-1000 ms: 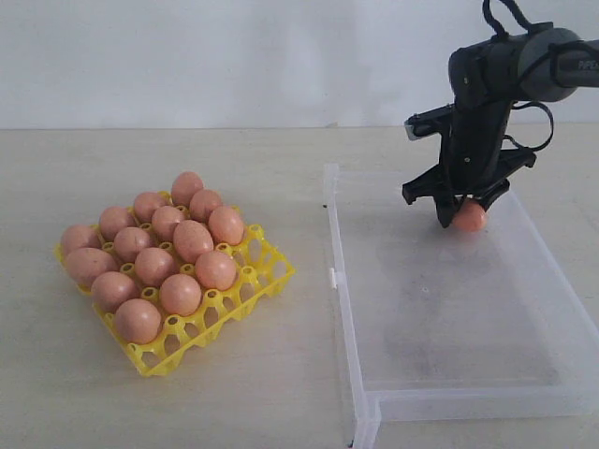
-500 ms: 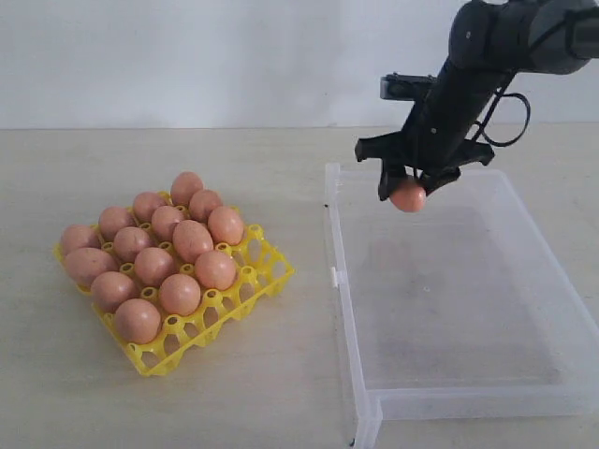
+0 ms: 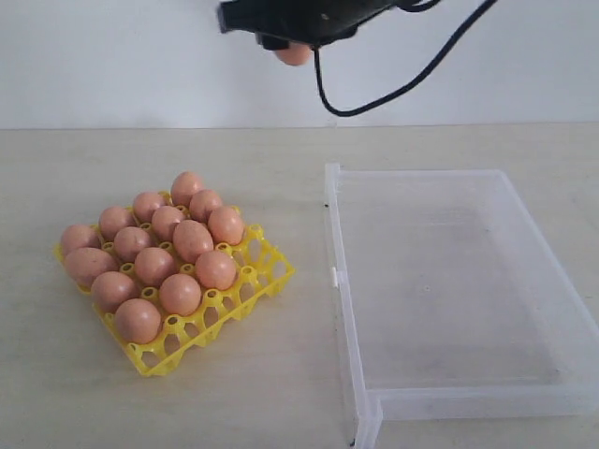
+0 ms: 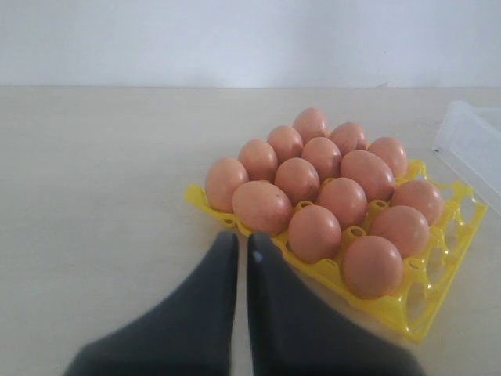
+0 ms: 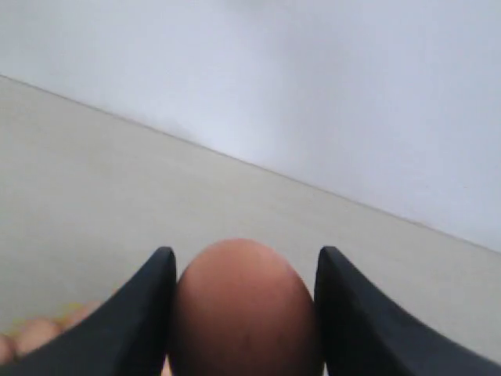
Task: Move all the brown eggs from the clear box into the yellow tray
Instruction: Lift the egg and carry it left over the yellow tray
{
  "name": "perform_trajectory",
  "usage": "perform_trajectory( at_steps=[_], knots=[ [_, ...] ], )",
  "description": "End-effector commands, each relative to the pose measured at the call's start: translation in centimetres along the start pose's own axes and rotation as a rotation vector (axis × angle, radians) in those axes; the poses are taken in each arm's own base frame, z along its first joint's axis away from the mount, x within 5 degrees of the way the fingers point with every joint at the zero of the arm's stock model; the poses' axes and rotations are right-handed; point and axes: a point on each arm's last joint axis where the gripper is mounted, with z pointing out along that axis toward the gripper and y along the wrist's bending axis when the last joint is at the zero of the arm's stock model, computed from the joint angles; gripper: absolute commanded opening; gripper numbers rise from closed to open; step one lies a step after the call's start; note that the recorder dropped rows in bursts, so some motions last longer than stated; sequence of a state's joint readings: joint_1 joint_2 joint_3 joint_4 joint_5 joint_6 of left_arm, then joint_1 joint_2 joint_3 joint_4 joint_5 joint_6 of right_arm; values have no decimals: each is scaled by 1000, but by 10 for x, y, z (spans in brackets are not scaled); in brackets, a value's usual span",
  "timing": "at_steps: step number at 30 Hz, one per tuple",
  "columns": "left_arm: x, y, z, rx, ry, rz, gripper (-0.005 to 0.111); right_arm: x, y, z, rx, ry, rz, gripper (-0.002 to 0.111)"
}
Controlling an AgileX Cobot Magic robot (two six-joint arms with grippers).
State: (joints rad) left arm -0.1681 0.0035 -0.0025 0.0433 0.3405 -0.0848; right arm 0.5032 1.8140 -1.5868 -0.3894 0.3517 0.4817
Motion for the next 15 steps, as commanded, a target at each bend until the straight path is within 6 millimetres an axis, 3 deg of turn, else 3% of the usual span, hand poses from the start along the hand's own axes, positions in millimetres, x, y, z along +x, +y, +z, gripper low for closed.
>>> perform_trajectory(
  at_steps=[1, 7, 11, 15],
  knots=[
    [0, 0, 0, 6, -4, -3, 4, 29, 21, -22, -180, -138, 52, 0],
    [0, 0, 0, 6, -4, -3, 4, 102, 24, -23, -455, -209, 389, 0],
    [0, 0, 0, 6, -4, -3, 4, 121, 27, -18, -666, -274, 576, 0],
    [0, 0, 0, 6, -4, -3, 4, 131, 20, 9, -771, -230, 630, 0]
  ],
)
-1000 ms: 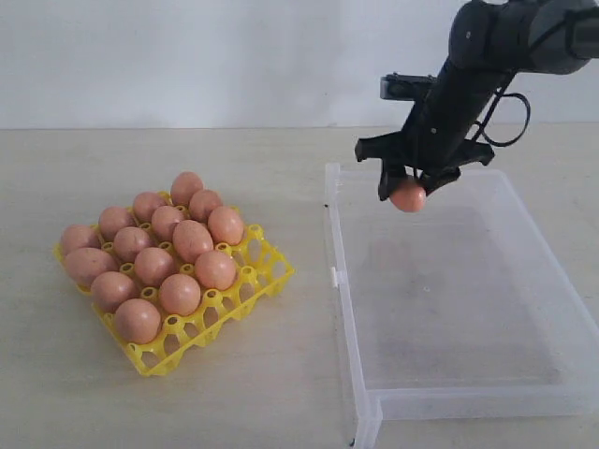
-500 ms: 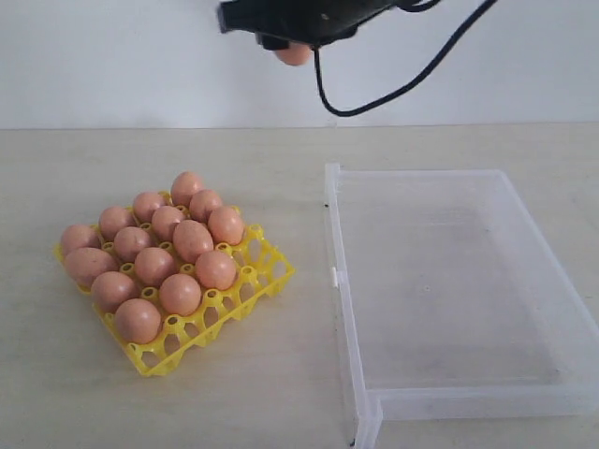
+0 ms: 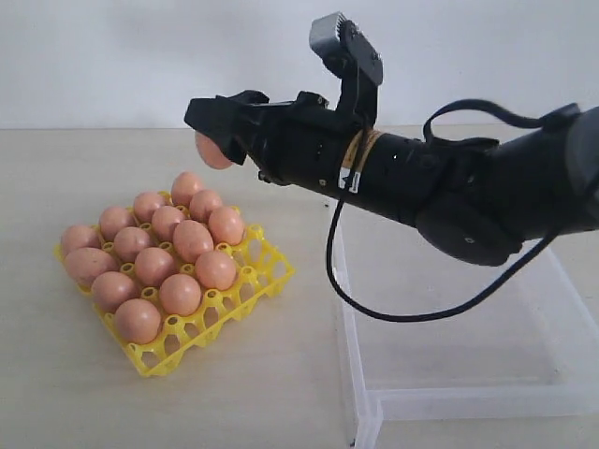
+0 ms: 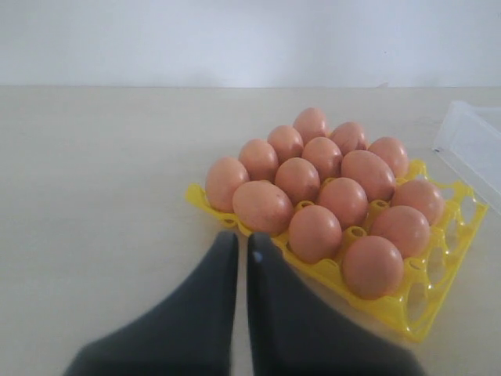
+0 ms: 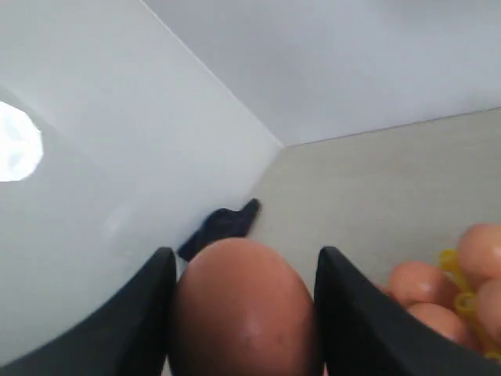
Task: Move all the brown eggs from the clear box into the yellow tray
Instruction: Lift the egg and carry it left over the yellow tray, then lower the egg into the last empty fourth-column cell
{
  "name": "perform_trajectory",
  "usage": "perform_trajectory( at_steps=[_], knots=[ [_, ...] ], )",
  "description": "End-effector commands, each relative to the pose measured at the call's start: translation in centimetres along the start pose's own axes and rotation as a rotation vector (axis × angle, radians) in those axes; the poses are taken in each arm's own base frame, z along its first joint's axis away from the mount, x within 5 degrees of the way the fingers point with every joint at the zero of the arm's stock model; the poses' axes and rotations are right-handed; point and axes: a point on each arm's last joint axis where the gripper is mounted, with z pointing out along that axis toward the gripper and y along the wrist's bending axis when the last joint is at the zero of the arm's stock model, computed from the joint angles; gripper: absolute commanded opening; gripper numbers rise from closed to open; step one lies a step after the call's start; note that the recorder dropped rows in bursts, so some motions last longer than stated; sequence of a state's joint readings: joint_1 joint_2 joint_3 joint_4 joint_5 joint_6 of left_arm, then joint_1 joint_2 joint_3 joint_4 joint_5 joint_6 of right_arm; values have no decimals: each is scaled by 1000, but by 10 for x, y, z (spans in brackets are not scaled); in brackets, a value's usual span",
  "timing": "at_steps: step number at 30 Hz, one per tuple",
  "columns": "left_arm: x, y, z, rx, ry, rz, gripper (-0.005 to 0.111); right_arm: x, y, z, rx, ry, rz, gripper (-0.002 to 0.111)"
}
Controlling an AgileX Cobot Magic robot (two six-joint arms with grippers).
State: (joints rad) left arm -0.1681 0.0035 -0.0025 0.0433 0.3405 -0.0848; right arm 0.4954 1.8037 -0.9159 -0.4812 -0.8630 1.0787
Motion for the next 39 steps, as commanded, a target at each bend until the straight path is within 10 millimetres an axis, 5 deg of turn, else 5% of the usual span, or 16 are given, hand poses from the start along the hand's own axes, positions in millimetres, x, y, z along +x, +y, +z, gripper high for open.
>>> perform_trajectory(
  at_steps=[1, 8, 18, 39],
  knots=[
    [0, 0, 0, 6, -4, -3, 4, 1, -26, 15, -126, 50, 106, 0],
    [0, 0, 0, 6, -4, -3, 4, 6, -63, 42, -235, 320, 110, 0],
    [0, 0, 0, 6, -4, -3, 4, 16, -94, 42, 51, 488, -250, 0],
    [0, 0, 0, 6, -4, -3, 4, 23, -105, 39, 114, 572, -390, 0]
  ],
)
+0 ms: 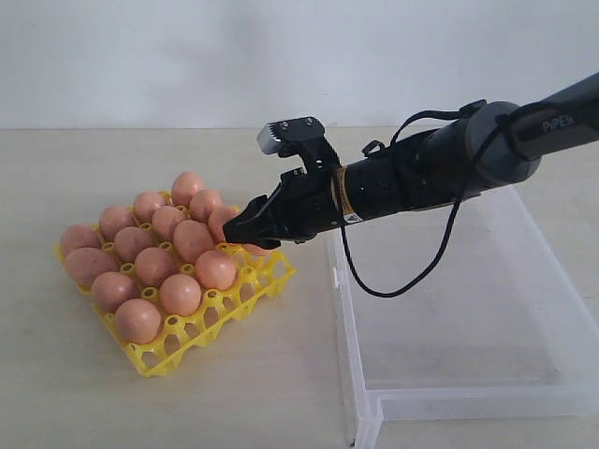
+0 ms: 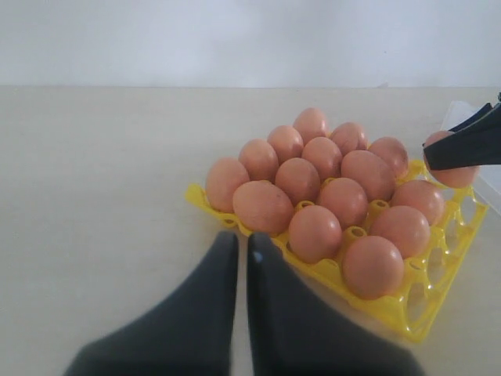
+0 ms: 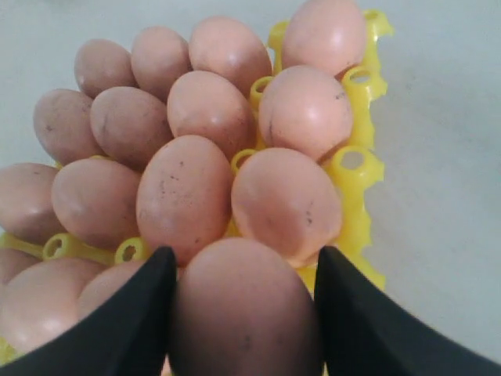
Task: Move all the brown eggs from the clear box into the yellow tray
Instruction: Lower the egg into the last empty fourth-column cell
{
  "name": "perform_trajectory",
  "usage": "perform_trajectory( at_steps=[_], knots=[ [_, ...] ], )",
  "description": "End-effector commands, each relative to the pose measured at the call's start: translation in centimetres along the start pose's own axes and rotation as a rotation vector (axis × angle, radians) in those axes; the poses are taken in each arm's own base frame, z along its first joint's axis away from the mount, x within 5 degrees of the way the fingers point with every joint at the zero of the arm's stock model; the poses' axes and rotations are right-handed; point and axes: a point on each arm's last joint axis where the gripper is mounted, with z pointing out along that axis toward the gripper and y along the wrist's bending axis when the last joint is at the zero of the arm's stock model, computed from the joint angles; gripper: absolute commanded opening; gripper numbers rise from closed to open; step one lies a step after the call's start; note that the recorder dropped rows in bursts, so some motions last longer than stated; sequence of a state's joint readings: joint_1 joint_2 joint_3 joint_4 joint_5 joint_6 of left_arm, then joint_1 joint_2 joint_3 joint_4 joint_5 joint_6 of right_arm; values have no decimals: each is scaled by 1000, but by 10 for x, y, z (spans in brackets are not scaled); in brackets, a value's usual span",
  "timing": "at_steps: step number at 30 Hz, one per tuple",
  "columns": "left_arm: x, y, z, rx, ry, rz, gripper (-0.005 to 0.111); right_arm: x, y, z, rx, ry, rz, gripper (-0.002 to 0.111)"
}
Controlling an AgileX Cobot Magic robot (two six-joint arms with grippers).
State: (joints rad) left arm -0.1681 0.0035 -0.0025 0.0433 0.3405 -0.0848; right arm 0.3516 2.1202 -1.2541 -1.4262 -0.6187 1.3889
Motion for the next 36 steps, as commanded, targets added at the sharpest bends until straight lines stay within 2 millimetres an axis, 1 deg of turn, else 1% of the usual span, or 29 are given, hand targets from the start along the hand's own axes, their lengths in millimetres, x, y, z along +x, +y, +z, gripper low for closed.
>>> perform_trajectory(
  at_steps=[1, 7, 15, 18, 20, 22, 24, 31, 36],
  knots=[
    [0, 0, 0, 6, -4, -3, 4, 1, -3, 1, 5, -2, -6, 0],
    [0, 0, 0, 6, -4, -3, 4, 6, -7, 7, 7, -28, 68, 0],
    [0, 0, 0, 6, -4, -3, 4, 3, -8, 7, 17, -55, 50, 1],
    [0, 0, 0, 6, -4, -3, 4, 3, -8, 7, 16, -54, 48, 12],
    [0, 0, 0, 6, -4, -3, 4, 3, -8, 7, 13, -56, 48, 25],
    [0, 0, 0, 6, -4, -3, 4, 3, -8, 7, 13, -57, 50, 36],
    [0, 0, 0, 6, -4, -3, 4, 3, -8, 7, 13, -57, 50, 44],
    [0, 0, 0, 6, -4, -3, 4, 3, -8, 7, 13, -57, 50, 60],
    [0, 0, 0, 6, -4, -3, 4, 3, -8, 7, 13, -57, 50, 61]
  ],
)
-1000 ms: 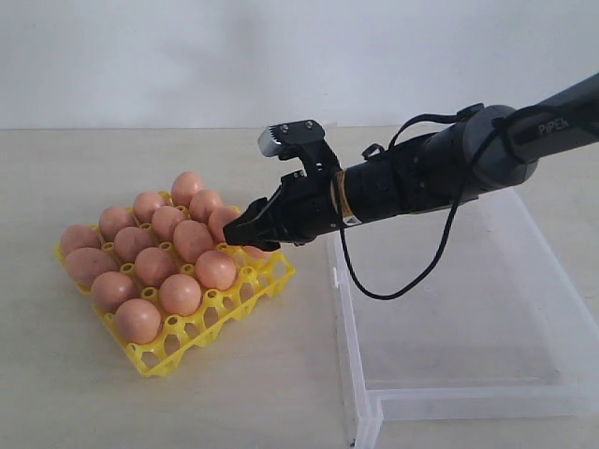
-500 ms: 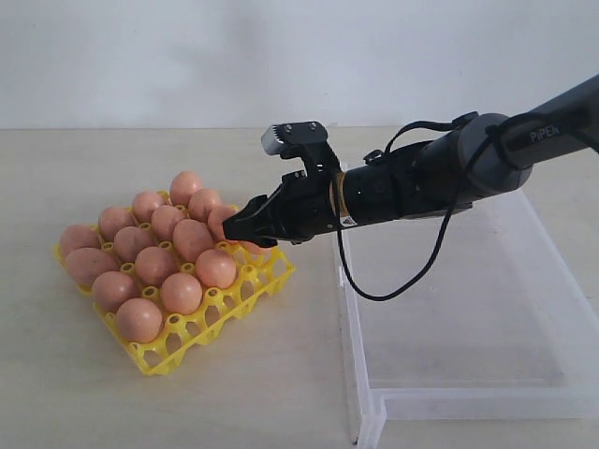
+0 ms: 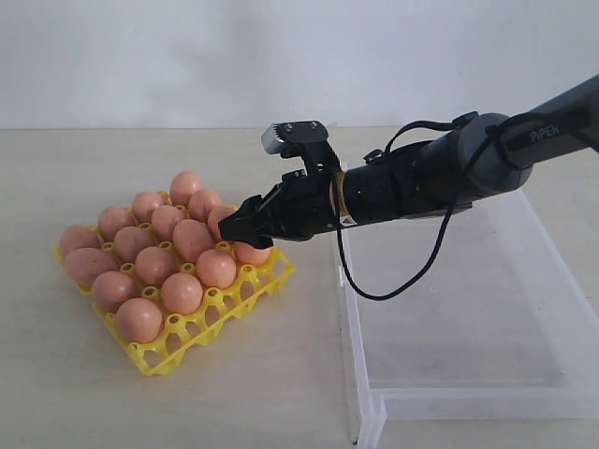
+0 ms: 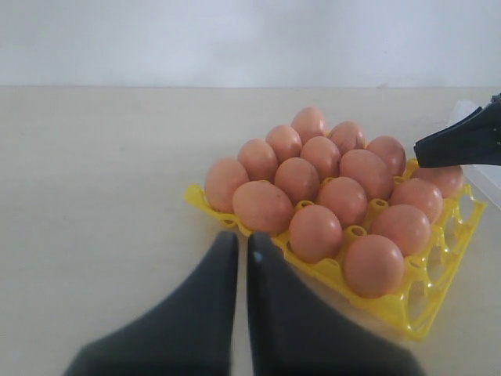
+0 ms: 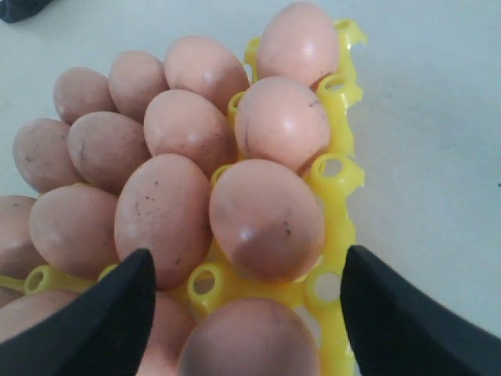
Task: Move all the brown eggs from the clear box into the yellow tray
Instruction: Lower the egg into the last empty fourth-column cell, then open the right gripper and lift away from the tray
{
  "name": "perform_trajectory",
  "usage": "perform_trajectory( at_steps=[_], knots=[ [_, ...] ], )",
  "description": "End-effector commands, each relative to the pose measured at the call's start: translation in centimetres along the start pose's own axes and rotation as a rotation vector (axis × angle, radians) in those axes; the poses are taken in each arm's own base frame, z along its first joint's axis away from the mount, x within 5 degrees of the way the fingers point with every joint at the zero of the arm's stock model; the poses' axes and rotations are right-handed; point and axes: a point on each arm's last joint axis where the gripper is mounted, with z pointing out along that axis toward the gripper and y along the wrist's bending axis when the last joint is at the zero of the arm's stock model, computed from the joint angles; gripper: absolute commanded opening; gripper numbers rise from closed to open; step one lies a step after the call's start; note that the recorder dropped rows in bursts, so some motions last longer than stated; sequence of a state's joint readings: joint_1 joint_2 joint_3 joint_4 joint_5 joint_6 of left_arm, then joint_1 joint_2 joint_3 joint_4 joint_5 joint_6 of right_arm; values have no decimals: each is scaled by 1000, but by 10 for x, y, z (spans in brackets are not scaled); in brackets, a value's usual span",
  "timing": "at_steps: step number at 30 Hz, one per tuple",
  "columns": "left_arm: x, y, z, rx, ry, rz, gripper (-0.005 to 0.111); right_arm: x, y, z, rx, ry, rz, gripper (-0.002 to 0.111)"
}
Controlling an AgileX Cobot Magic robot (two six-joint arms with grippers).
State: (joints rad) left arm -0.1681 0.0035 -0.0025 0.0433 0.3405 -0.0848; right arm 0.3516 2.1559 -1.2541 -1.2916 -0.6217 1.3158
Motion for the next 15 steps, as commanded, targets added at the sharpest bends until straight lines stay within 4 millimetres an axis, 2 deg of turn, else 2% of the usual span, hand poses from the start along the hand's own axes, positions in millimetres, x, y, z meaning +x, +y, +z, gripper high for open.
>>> perform_trajectory(
  at_steps=[1, 6, 11, 13, 15],
  knots=[
    [0, 0, 0, 6, -4, -3, 4, -2, -1, -1, -3, -9, -7, 61],
    [0, 0, 0, 6, -4, -3, 4, -4, 0, -2, 1, -13, -10, 61],
    [0, 0, 0, 6, -4, -3, 4, -19, 7, -12, 3, -50, -34, 59],
    [0, 0, 0, 6, -4, -3, 4, -27, 11, -18, 10, -68, -47, 50],
    [0, 0, 0, 6, -4, -3, 4, -36, 16, -25, 18, -89, -67, 32]
  ],
)
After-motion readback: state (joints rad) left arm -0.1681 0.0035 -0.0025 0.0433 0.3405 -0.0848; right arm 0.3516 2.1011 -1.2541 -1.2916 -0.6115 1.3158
